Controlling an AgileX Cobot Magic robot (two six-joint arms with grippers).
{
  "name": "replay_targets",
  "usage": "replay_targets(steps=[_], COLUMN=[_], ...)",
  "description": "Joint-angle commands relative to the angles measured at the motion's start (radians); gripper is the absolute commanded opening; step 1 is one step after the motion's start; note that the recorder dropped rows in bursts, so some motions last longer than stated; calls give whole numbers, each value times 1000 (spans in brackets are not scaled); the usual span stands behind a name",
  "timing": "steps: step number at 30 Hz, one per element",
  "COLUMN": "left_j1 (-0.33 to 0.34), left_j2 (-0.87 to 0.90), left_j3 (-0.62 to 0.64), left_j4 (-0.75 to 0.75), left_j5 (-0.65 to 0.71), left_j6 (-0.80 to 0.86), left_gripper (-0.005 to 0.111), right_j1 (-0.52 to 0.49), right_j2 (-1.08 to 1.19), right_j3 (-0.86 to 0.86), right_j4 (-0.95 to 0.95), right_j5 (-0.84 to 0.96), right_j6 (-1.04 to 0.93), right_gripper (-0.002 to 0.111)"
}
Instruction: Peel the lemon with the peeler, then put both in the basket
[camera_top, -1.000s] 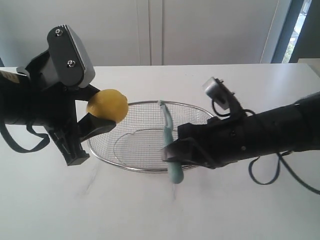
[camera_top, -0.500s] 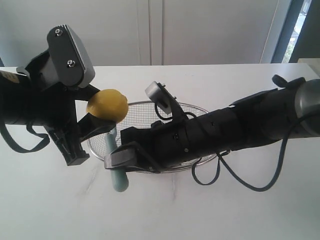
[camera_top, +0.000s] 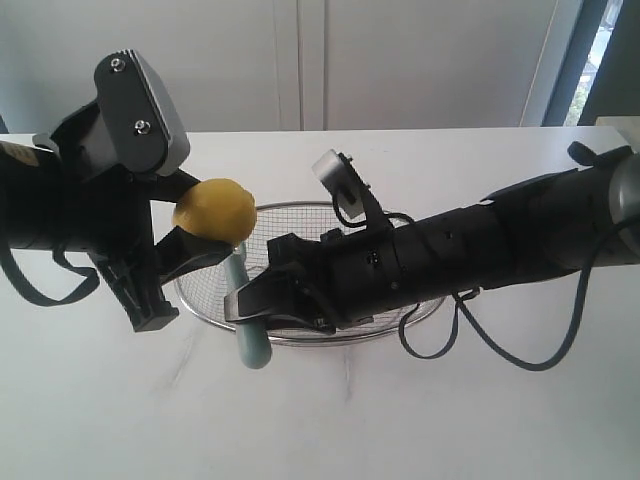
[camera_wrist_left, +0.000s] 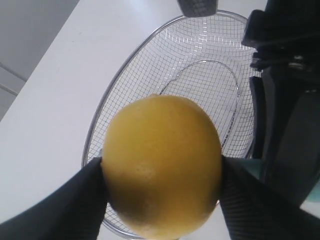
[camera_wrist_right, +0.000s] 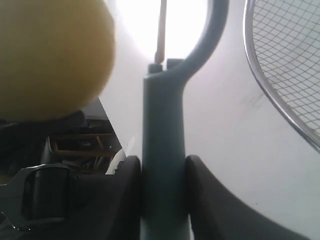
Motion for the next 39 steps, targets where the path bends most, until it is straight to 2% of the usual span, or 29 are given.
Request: replay_targets(steps=[1, 9, 31, 39], left_j1=[1, 1, 1, 1], left_j2=[-10, -10, -10, -10], left_j3=[-1, -1, -1, -1], left_j4=[-13, -11, 16, 16], left_j5=[1, 6, 14, 17], left_j6=[-6, -4, -7, -7], left_gripper=[0, 0, 0, 0], right_j1=[-9, -11, -123, -193], right_j2=[-5, -29, -76, -161], right_j3=[-2, -2, -2, 2], right_j4=[-18, -24, -98, -198], right_j5=[41, 39, 106, 115], right_j6=[-14, -14, -2, 54], right_gripper=[0, 0, 0, 0])
